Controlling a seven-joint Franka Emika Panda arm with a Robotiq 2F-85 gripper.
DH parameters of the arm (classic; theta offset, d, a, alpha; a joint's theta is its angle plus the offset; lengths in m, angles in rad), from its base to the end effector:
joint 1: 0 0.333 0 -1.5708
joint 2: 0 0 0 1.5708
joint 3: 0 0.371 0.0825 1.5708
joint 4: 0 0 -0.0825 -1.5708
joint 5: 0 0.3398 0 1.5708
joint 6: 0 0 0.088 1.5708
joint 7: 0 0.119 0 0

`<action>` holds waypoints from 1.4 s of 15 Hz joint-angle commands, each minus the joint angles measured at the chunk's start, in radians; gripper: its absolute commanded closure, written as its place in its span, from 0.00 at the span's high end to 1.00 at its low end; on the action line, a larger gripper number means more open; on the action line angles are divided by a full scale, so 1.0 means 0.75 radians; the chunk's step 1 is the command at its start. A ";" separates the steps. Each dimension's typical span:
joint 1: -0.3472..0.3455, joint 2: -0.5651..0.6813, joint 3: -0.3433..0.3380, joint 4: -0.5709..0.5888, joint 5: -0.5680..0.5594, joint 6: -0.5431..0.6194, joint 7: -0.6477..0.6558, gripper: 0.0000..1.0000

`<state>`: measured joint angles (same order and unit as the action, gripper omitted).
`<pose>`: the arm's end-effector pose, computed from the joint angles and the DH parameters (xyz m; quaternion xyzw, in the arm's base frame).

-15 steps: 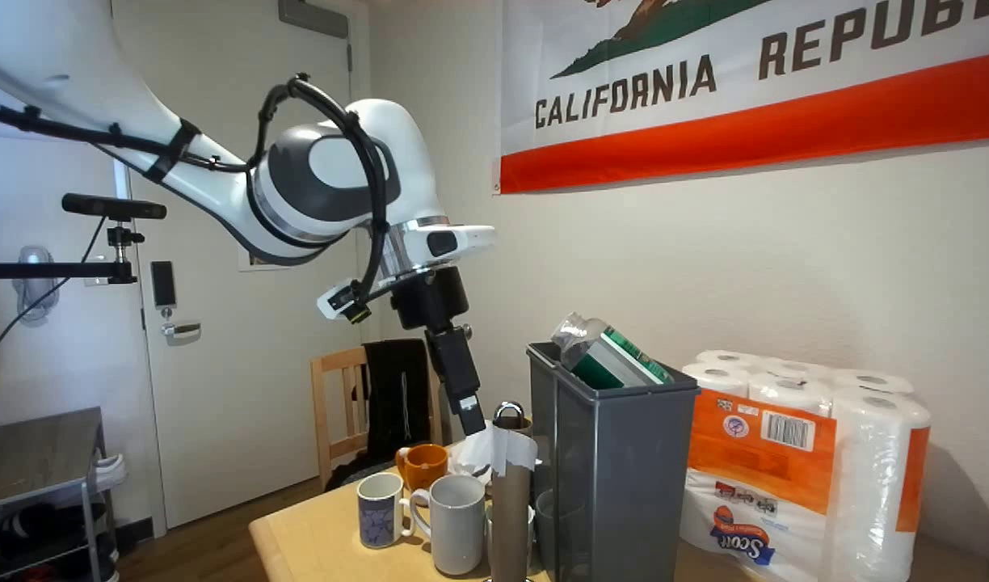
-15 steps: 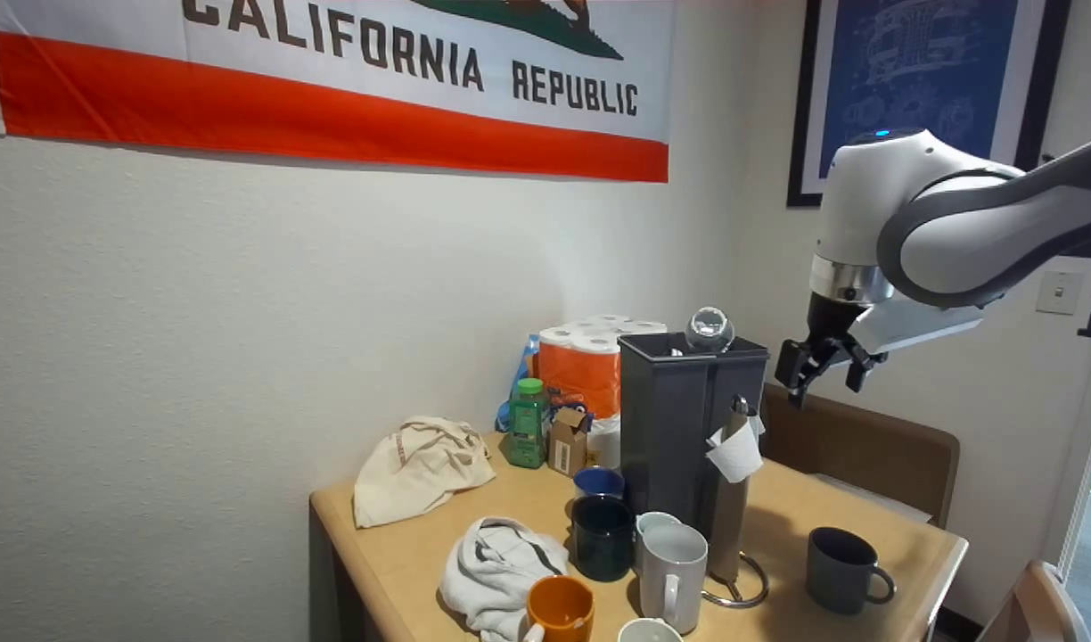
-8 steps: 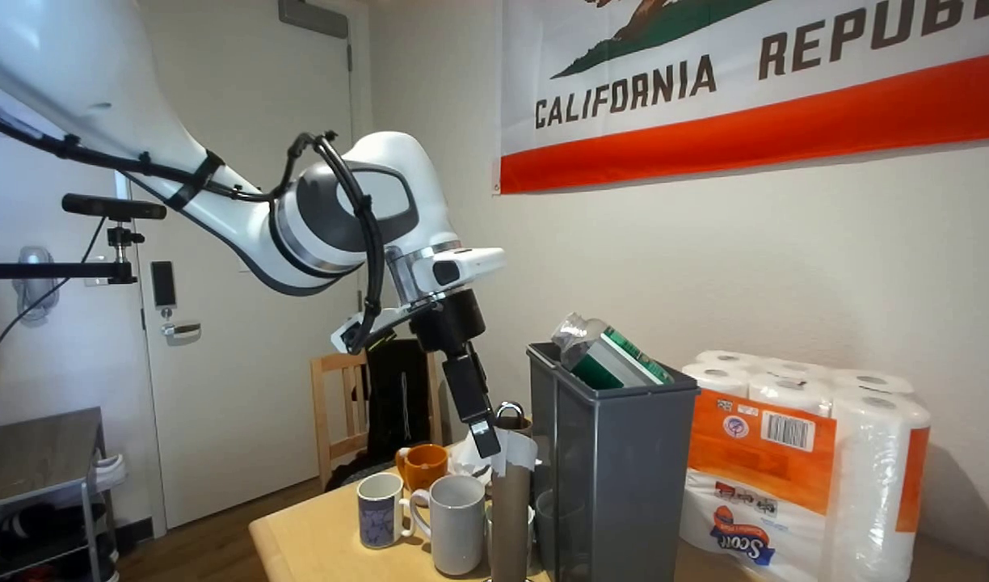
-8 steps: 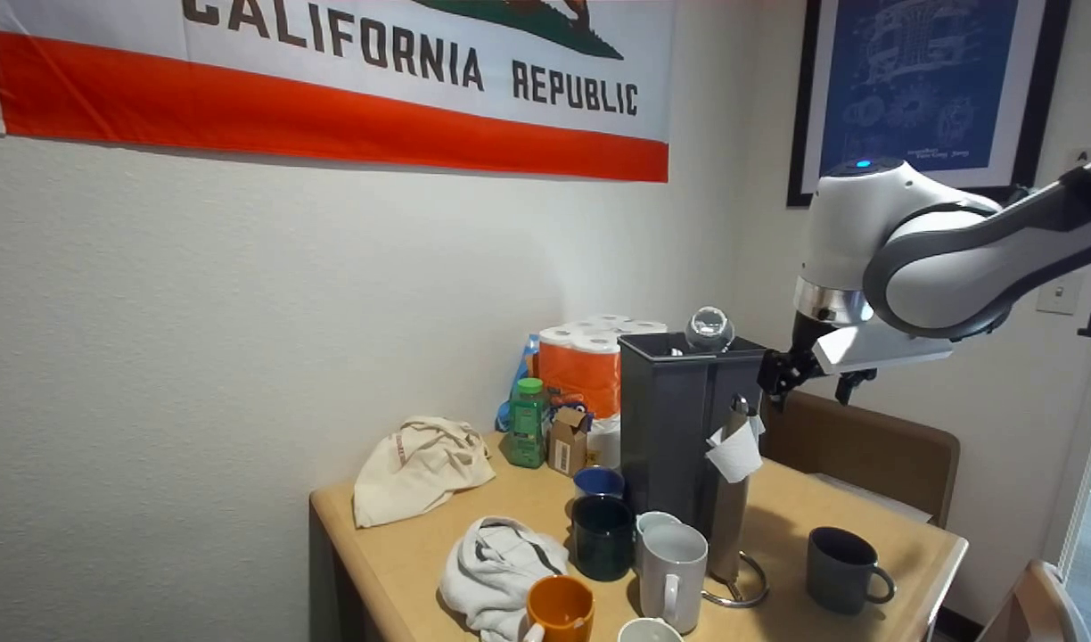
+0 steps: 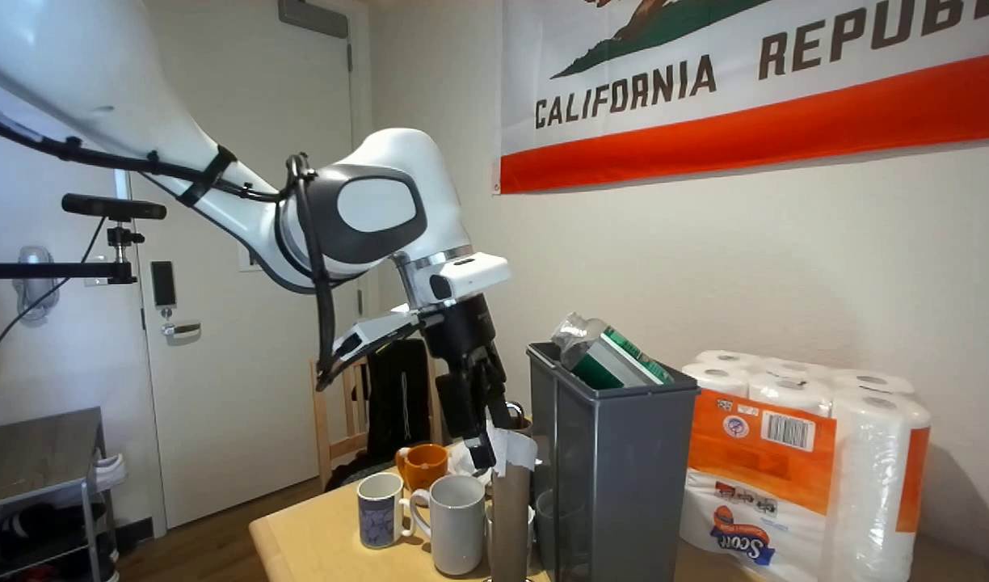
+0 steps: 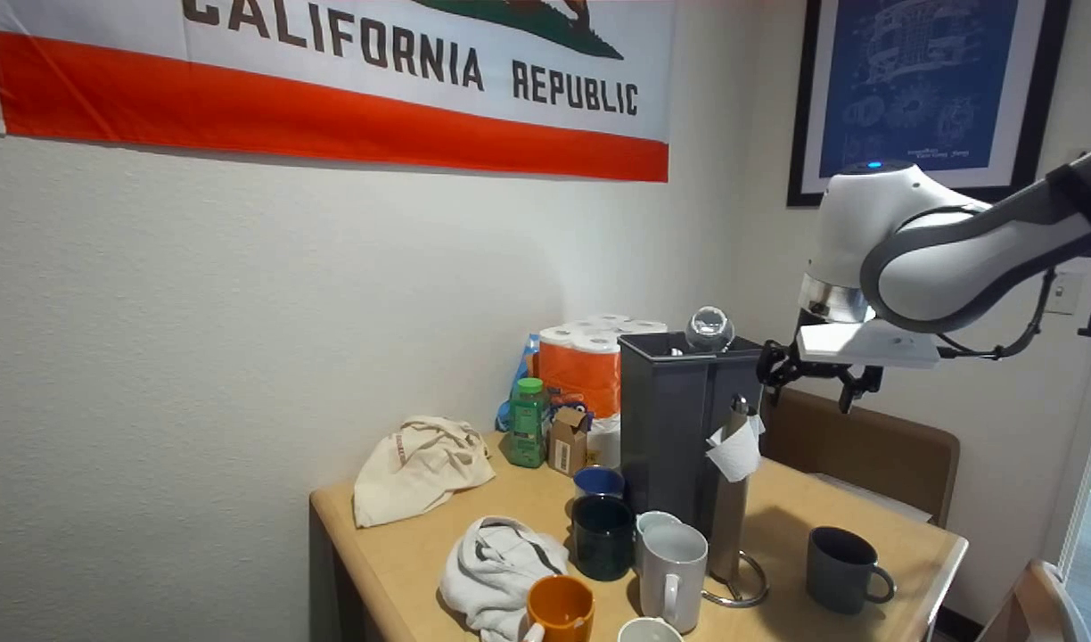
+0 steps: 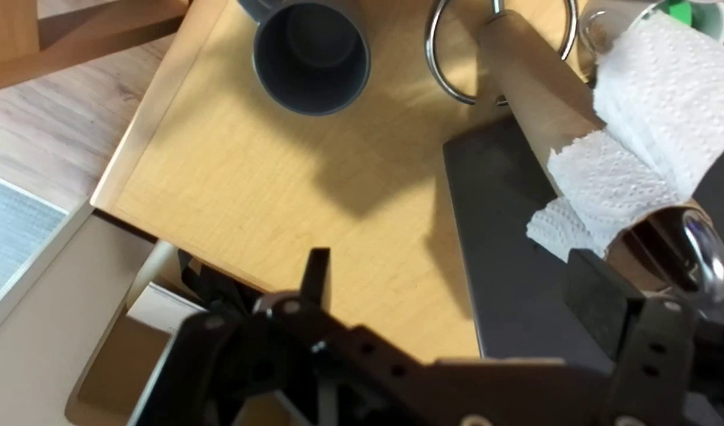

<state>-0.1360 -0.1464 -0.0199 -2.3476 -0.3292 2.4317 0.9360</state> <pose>0.4576 -0.0758 0.4831 0.8953 -0.4139 0.1503 0.0668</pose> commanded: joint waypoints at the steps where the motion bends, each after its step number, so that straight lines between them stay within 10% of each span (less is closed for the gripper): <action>1: 0.005 0.014 -0.032 -0.022 0.198 0.104 0.011 1.00; 19: 0.023 0.026 -0.034 -0.111 0.513 0.230 0.004 1.00; 20: 0.023 0.026 -0.034 -0.114 0.513 0.230 0.005 0.75; 21: 0.024 0.025 -0.033 -0.115 0.513 0.230 0.005 0.74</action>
<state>-0.1204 -0.1009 -0.0421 -2.4058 0.0488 2.5927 0.9330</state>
